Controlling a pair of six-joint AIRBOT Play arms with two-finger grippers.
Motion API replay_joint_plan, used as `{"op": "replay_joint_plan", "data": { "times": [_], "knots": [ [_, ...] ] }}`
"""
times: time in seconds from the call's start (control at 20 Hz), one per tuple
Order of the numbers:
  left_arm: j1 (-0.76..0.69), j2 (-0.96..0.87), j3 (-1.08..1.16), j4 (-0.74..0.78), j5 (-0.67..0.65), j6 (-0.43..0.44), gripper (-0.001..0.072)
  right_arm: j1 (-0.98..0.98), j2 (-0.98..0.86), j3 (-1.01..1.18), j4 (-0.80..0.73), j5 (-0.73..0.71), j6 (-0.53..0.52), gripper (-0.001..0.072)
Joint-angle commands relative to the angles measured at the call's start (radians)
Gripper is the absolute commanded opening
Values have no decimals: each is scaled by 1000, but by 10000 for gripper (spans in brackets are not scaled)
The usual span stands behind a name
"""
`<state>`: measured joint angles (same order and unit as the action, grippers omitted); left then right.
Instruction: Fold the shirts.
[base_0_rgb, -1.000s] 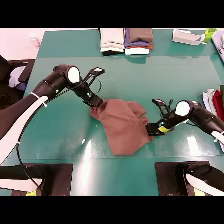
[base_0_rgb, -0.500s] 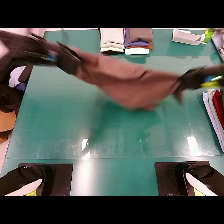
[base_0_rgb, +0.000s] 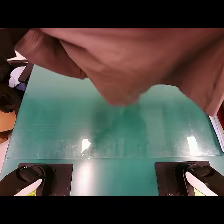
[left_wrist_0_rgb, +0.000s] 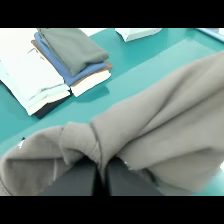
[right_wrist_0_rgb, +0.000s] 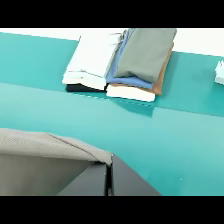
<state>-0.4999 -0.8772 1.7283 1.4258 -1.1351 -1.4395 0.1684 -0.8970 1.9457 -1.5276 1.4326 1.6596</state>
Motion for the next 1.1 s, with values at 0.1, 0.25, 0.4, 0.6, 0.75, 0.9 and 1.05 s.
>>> {"op": "replay_joint_plan", "data": {
  "times": [0.1, 0.25, 0.4, 0.6, 0.75, 0.9, 1.05],
  "knots": [
    [1, -117, -91, 10, -117, 9, 25, 8, -171, -20, 87, 91, -3, 13],
    [1, -229, -241, 19, -152, 47, 26, 64, -208, -262, 86, 76, -4, 13],
    [1, -338, -431, 21, -134, 47, 26, 132, -190, -539, 86, -28, -4, 13],
    [1, -457, -585, 19, -113, 53, 26, 185, -153, -789, 88, -111, 6, 13],
    [1, -480, -611, 6, -106, 53, 126, 194, -122, -886, 89, -143, 19, 13],
    [2, -473, -564, 5, -148, 52, 537, 192, -100, -916, 87, -150, 20, 13],
    [60, -441, -404, -28, -227, 51, 538, 192, -96, -915, 88, -155, 20, 13]
  ]
}}
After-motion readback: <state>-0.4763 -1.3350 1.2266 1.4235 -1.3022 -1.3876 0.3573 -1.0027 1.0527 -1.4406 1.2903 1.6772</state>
